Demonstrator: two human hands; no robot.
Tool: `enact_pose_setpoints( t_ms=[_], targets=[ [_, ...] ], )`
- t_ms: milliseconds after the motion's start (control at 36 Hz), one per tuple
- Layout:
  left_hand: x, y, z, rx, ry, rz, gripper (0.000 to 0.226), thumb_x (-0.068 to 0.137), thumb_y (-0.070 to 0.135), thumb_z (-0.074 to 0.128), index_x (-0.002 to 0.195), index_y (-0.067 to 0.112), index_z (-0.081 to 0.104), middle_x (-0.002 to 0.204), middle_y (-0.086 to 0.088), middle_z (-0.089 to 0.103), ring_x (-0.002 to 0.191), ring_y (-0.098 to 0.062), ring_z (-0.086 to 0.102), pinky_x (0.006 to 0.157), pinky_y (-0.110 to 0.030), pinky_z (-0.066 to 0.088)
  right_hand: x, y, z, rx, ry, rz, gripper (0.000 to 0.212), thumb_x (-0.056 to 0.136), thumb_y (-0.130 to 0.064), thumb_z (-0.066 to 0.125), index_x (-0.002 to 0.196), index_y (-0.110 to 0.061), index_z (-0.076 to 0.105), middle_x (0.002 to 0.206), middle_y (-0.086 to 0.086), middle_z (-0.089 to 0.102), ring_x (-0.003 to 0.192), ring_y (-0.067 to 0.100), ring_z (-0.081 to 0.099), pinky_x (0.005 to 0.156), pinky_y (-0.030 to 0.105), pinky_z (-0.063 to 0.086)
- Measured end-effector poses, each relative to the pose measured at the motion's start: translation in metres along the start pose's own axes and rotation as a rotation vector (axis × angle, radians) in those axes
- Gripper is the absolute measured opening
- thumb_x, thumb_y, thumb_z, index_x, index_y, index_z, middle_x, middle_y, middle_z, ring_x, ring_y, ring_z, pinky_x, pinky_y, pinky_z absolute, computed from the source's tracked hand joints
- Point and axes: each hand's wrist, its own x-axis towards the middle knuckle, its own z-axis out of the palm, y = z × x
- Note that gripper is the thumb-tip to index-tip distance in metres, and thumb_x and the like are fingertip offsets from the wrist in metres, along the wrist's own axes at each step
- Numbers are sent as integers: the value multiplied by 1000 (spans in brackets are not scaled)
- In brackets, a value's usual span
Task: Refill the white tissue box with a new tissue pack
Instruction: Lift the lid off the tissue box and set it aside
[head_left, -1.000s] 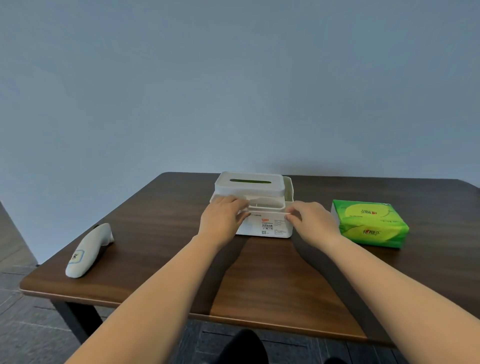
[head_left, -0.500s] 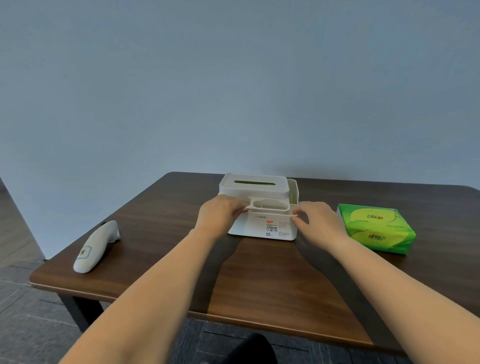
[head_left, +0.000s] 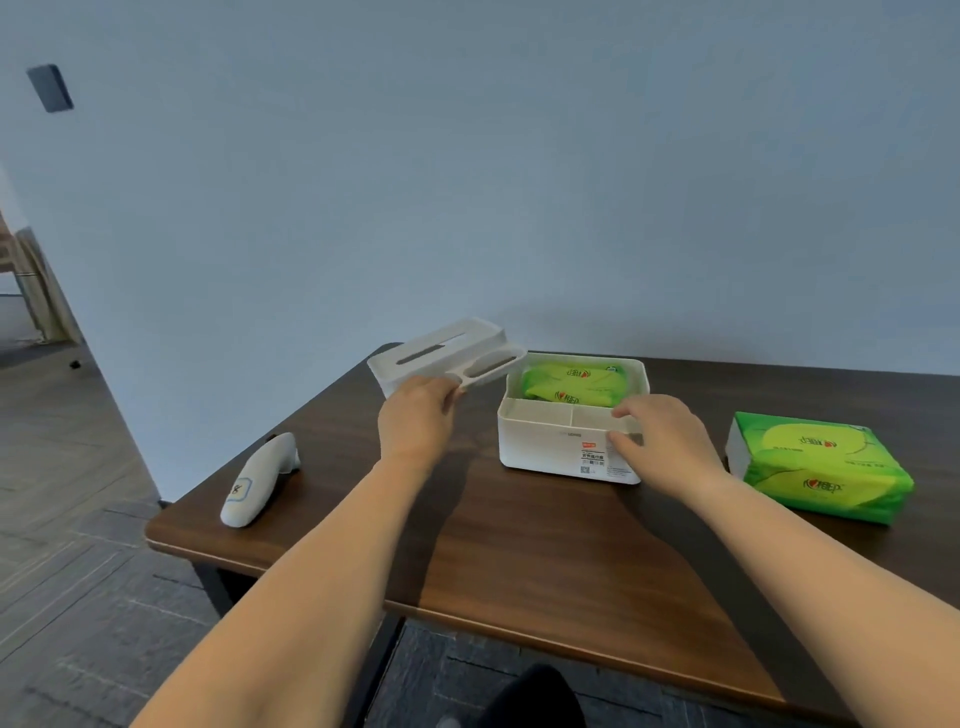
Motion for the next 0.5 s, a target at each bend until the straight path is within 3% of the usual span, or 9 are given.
enact_pose_setpoints(
  t_ms=[56, 222, 361, 500],
  targets=[
    [-4, -9, 1, 47, -13, -46, 31, 96, 36, 46, 87, 15, 67, 86, -9, 68, 87, -30, 60, 57, -30, 34, 2, -4, 3, 8, -8, -11, 33, 87, -31, 56, 117, -19, 61, 125, 2, 62, 123, 25, 48, 95, 39, 40],
    [-14, -17, 8, 200, -110, -102, 30, 96, 31, 46, 89, 12, 69, 89, -10, 71, 85, -28, 64, 61, -32, 39, 7, -11, 12, -1, -27, -34, 34, 88, -33, 56, 118, -19, 61, 125, 2, 61, 121, 24, 49, 94, 37, 41],
    [-19, -17, 21, 154, -179, -128, 30, 95, 29, 48, 82, 10, 67, 88, -10, 71, 86, -29, 61, 61, -32, 34, 11, -12, 15, 4, -43, -34, 36, 86, -35, 56, 118, -19, 61, 125, 3, 62, 121, 24, 49, 94, 37, 41],
    [-23, -16, 32, 70, -226, -187, 28, 94, 29, 50, 87, 9, 68, 90, -11, 71, 89, -30, 62, 66, -33, 39, 12, -11, 18, 12, -61, -29, 38, 86, -37, 56, 119, -20, 60, 126, 3, 61, 121, 23, 49, 94, 38, 41]
  ],
)
